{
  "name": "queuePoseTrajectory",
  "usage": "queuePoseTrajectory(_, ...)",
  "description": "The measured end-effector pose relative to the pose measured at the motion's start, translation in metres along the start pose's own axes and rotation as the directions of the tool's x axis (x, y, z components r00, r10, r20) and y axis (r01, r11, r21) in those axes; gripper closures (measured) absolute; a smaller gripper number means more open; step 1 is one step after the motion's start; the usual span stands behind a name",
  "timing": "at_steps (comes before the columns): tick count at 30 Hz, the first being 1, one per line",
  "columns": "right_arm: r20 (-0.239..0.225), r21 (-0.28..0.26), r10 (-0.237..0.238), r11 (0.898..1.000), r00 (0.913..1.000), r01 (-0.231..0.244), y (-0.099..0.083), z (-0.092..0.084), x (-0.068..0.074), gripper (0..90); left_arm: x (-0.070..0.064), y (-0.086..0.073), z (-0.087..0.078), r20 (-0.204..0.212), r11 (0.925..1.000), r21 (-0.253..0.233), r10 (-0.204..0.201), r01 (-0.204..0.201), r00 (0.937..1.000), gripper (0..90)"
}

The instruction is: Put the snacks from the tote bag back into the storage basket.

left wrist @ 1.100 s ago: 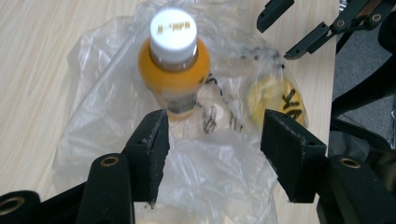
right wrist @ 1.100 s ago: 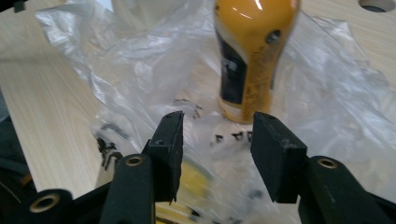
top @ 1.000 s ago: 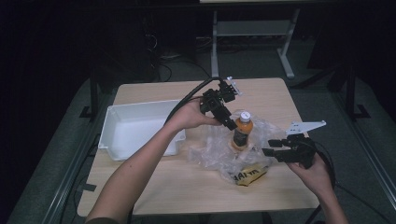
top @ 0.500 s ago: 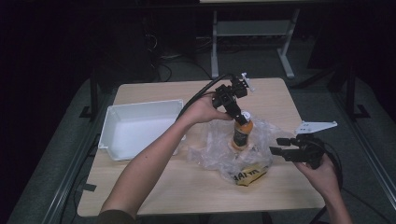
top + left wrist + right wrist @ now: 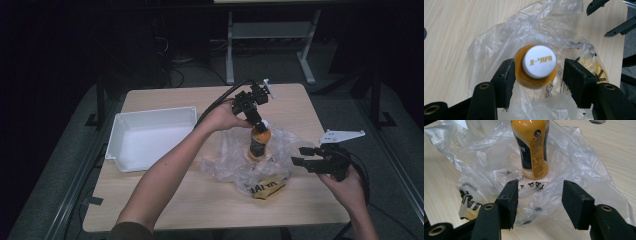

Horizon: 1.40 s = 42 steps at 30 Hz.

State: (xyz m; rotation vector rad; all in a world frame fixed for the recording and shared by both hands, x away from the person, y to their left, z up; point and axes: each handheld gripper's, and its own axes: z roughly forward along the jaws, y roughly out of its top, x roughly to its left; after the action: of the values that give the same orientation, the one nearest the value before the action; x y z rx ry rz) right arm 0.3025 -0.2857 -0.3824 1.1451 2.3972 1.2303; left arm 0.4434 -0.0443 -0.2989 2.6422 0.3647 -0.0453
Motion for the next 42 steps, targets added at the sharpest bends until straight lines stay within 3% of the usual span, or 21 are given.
queuePoseTrajectory(18,0.017,-0.017,-0.007,1.000,0.9998,0.007,-0.002,-0.005,-0.001,45.9,-0.003,0.009,0.017,-0.028,0.9991,0.039,0.014,-0.013,0.9995,51.8)
queuePoseTrajectory(25,0.017,-0.021,-0.009,1.000,0.9998,0.010,-0.002,-0.005,0.000,45.6,-0.003,0.009,0.015,-0.031,0.9993,0.038,0.010,-0.009,0.9995,57.0)
queuePoseTrajectory(29,0.021,-0.019,-0.015,1.000,0.9997,0.016,-0.002,-0.005,0.001,45.1,-0.006,0.010,0.015,-0.046,0.9987,0.043,0.029,-0.027,0.9985,58.5)
queuePoseTrajectory(42,0.014,-0.026,-0.010,1.000,0.9998,0.010,-0.002,-0.004,0.001,41.2,-0.011,0.010,0.013,-0.072,0.9986,0.054,0.007,-0.003,0.9974,59.3)
